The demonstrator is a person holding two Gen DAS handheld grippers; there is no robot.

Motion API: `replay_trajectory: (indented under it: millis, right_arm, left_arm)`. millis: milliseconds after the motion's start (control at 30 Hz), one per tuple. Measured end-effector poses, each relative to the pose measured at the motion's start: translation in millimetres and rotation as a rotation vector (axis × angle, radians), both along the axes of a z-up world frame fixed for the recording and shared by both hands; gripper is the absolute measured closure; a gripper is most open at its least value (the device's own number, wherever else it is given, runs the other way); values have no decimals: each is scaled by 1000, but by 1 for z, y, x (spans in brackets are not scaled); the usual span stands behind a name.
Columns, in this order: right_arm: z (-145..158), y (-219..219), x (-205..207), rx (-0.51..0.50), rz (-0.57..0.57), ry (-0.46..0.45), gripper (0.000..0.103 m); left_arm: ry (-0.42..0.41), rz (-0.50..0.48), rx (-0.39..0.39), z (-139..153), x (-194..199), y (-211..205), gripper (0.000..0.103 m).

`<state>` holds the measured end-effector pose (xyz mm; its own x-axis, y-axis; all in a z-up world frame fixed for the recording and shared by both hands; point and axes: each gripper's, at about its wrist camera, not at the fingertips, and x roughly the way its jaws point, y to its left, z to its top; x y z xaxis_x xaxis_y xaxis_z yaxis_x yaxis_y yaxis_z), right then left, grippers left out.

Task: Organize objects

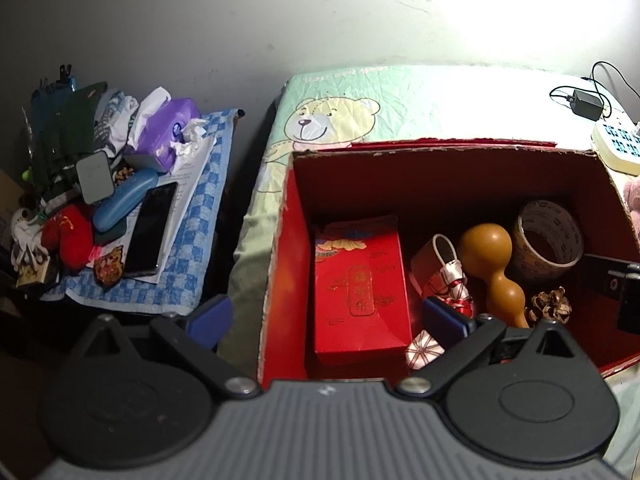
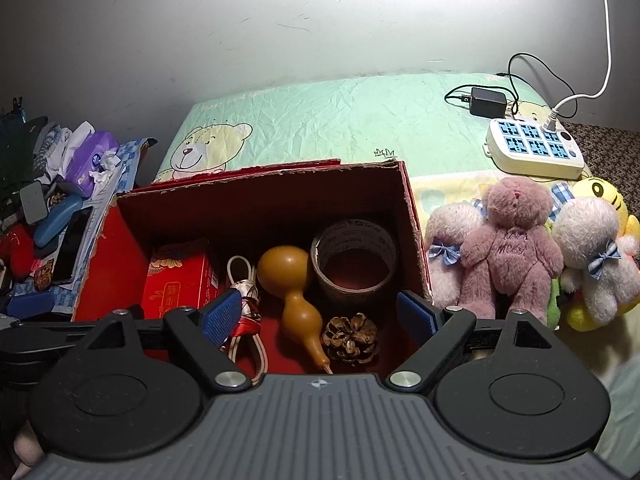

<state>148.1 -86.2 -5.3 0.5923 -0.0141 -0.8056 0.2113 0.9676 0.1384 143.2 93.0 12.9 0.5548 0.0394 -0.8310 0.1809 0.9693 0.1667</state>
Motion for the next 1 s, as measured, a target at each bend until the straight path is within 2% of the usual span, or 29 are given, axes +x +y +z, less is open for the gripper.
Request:
replay_trajectory:
  millis: [300, 533, 800, 1000]
  right_arm:
    - [-8, -6, 7, 14, -10, 21, 17]
    - [-12, -3, 8, 42, 8, 26, 17]
    - [-12, -3, 9, 6, 8, 24, 18]
    - [-13, -4, 8, -12, 3, 24, 18]
  left_arm:
    - [7, -37, -3, -6, 8, -12, 2]
    - [23, -29, -8, -9, 10, -9, 2]
    - [-3, -38, 1, -8, 6, -13, 2]
    - [19, -33, -12, -13, 6, -11, 2]
